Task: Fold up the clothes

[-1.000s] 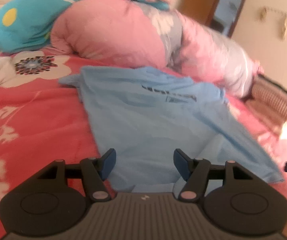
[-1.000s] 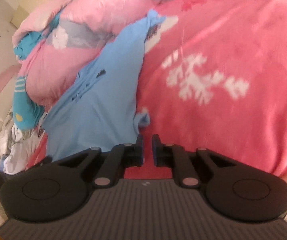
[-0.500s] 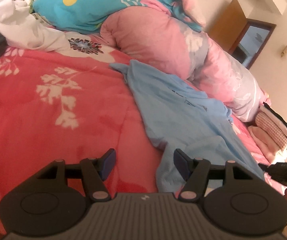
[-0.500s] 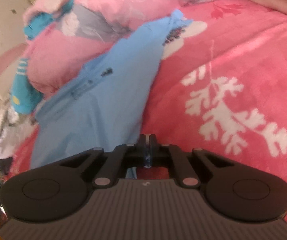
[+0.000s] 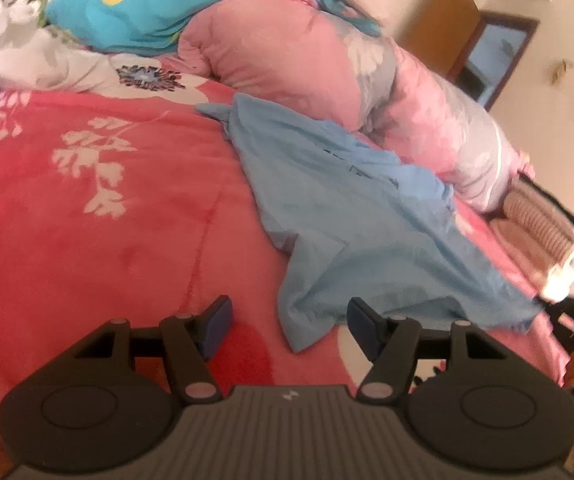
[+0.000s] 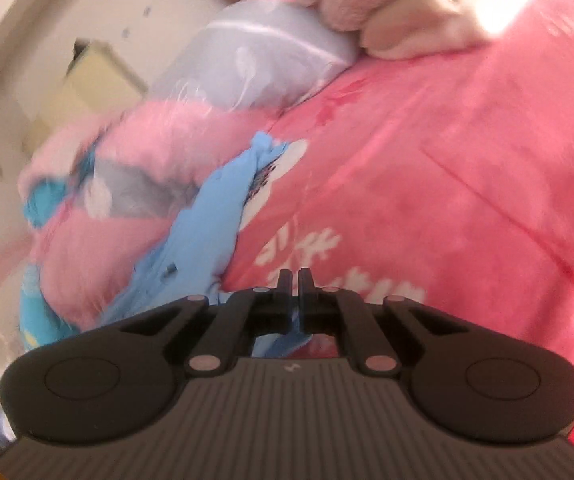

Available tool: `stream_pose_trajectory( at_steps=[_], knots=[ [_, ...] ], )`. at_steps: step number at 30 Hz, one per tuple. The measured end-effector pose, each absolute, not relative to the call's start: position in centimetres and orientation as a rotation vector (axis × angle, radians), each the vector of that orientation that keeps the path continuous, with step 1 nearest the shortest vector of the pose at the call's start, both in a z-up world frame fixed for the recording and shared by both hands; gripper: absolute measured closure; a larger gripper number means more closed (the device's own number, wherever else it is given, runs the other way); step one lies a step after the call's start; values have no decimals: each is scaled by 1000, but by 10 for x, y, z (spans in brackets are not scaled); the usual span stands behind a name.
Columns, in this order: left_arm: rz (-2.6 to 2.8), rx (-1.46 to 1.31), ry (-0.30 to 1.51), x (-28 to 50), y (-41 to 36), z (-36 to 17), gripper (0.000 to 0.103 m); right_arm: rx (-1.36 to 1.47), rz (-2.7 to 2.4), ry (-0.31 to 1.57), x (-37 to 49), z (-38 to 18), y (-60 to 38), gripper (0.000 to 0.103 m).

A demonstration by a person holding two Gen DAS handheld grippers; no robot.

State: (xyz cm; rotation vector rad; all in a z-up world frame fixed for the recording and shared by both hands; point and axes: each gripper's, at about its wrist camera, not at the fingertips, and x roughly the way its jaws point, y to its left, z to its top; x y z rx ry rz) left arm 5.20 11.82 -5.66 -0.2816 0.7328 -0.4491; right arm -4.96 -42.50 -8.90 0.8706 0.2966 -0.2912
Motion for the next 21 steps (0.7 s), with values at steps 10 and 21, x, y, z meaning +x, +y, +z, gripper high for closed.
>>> stream_pose_trajectory(
  at_steps=[10,21],
  knots=[
    [-399,-269,743,58,105,-59,62,1018,-311,27,-86,-100,-453,100],
    [-449,-604,770,56,137,-38,98,1045,-254,66,-76,-104,-451,98]
  ],
)
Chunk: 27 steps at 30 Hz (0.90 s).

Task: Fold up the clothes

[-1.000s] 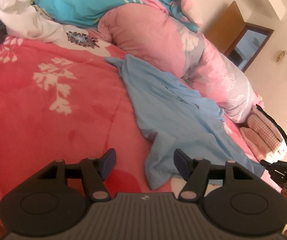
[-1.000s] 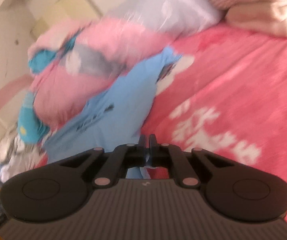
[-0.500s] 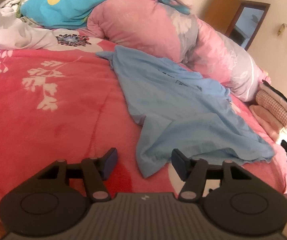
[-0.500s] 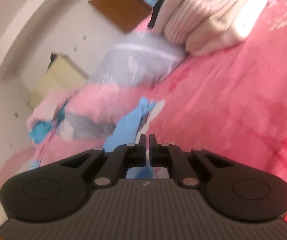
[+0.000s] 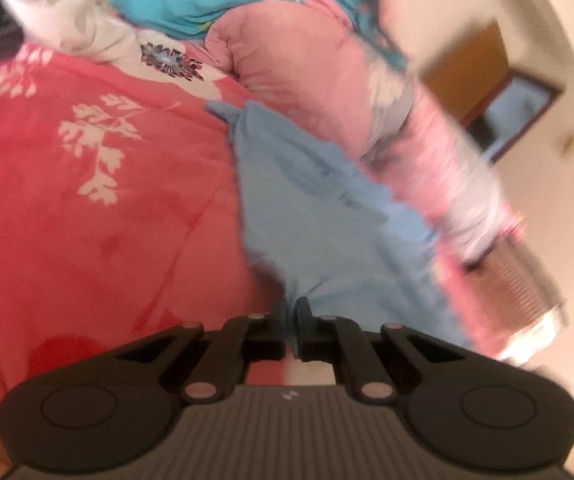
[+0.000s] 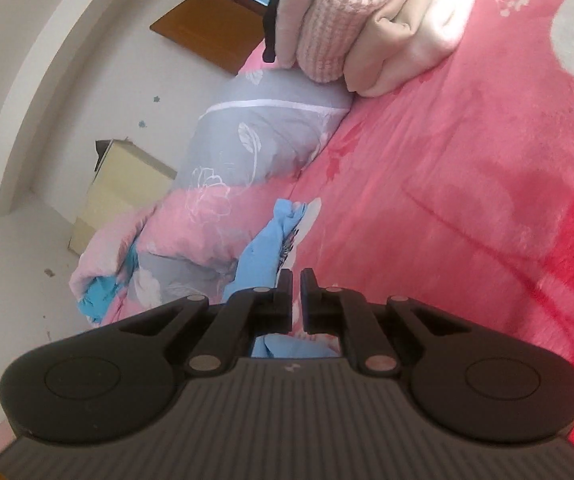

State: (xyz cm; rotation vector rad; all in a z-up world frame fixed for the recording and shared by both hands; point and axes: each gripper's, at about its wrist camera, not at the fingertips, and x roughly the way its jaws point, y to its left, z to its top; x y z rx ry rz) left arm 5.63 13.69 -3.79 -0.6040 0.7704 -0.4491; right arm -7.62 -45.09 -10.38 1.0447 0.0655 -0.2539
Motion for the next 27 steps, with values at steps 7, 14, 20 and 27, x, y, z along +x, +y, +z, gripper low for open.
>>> stream_pose_trajectory(
  at_steps=[7,14,20,27],
  knots=[
    [-478,-806,874,58,162,-45,98,1069,-248,61,-79,-106,-452,98],
    [-389,-729,952,55,166,-74,92,1058,-256,68,-83,-105,-449,98],
    [-416,-681,824,52,173,-53,55,1008,-265,104,-78,-100,-443,98],
    [-422,-611,803,109,166,-45,43,861,-211,175,-59,-89,-422,97]
  ],
)
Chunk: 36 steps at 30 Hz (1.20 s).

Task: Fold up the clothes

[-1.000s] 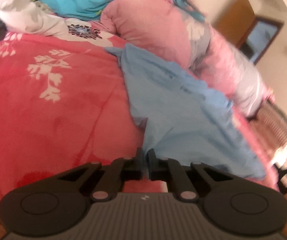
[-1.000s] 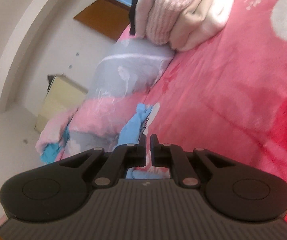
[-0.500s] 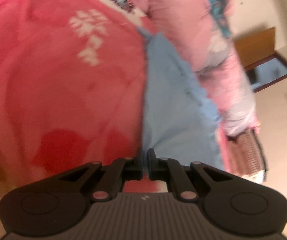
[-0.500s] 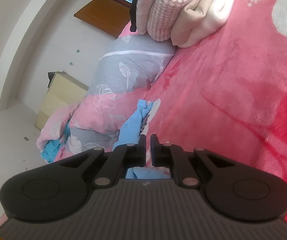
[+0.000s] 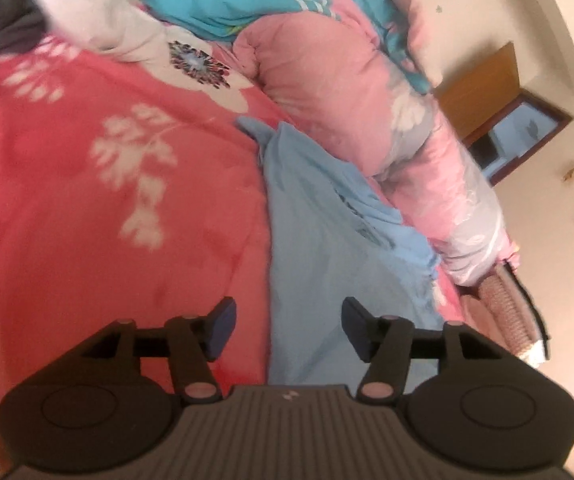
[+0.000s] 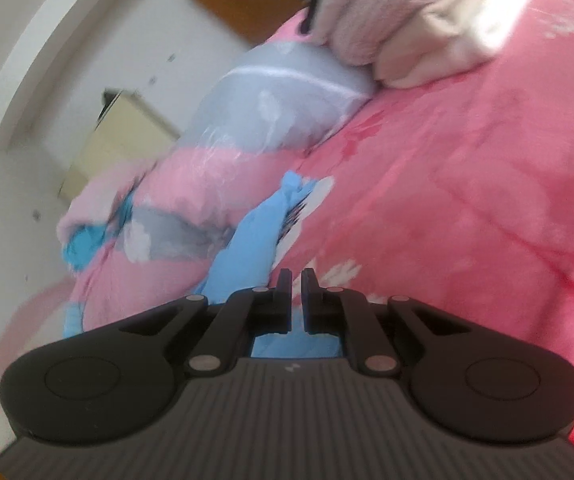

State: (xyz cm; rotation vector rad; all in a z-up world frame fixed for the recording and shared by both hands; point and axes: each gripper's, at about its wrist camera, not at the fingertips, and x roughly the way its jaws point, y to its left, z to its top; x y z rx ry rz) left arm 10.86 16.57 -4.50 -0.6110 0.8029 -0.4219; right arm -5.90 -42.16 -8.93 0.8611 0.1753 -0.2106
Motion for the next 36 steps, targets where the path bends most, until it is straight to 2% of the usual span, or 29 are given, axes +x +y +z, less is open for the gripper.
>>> stream_pose_trajectory(
  at_steps=[10,12,13,15,16,23,33,35,36],
  knots=[
    [-331,-432,849,276,109,-56,41,744,-10,341,-22,-88,-392,97],
    [-306,-416,850,299,98,-60,44,774,-5,347,-19,-90,-395,96],
    [-294,-407,846,307,95,-62,49,789,-7,352,-17,-91,-397,96],
    [-276,-374,837,319,87,-64,71,811,-11,368,-14,-94,-399,96],
    [-274,-361,843,323,86,-63,99,814,-11,377,-12,-96,-401,96],
    [-258,-343,794,355,90,-42,98,760,18,429,-3,-95,-391,96],
    [-184,-334,835,399,88,-60,97,771,25,456,0,-98,-392,96],
    [-189,-336,844,396,91,-60,90,775,25,457,0,-98,-393,96],
    [-192,-338,852,393,92,-60,89,777,25,457,0,-98,-393,96]
  ],
)
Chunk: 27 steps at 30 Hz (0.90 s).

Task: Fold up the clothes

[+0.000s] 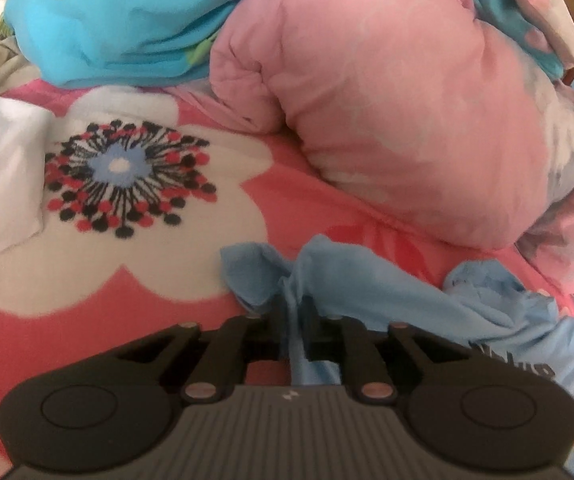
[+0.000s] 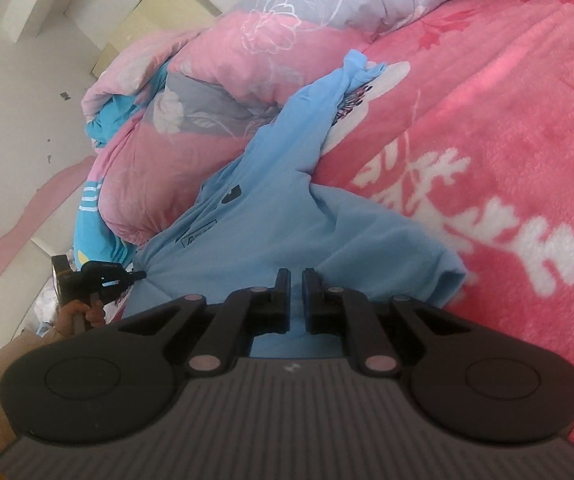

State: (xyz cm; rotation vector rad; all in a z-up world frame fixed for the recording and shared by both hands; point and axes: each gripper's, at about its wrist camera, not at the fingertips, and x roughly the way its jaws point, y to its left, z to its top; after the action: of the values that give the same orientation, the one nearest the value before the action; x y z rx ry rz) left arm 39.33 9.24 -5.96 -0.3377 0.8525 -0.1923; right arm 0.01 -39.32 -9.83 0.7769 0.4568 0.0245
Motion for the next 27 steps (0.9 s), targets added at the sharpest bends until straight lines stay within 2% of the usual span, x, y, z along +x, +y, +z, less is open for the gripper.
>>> stream_pose_trajectory(
  at_steps=[1,2,4,10,16,21,24,26,27],
  knots=[
    [-192,-341,864,388,94,-56,75,779,24,456,0,-98,-393,96],
    [-192,-345,875,382,96,-52,51,781,23,455,-1,-98,-394,96],
    [-193,-343,863,365,100,-42,41,785,19,449,-2,-97,-394,96],
    [-309,-326,727,277,100,-3,40,766,25,429,-6,-89,-394,90],
    [-604,-235,830,216,47,-18,40,721,73,453,29,-49,-396,81],
    [-826,-219,937,195,18,-60,43,669,106,498,110,-8,-409,74],
    [-869,-193,900,188,21,-60,43,613,97,603,178,-1,-413,70],
    [-896,-179,877,184,23,-61,43,534,45,652,223,0,-413,57],
    [-908,-198,885,184,26,-62,43,488,10,658,240,-1,-411,56]
  ],
)
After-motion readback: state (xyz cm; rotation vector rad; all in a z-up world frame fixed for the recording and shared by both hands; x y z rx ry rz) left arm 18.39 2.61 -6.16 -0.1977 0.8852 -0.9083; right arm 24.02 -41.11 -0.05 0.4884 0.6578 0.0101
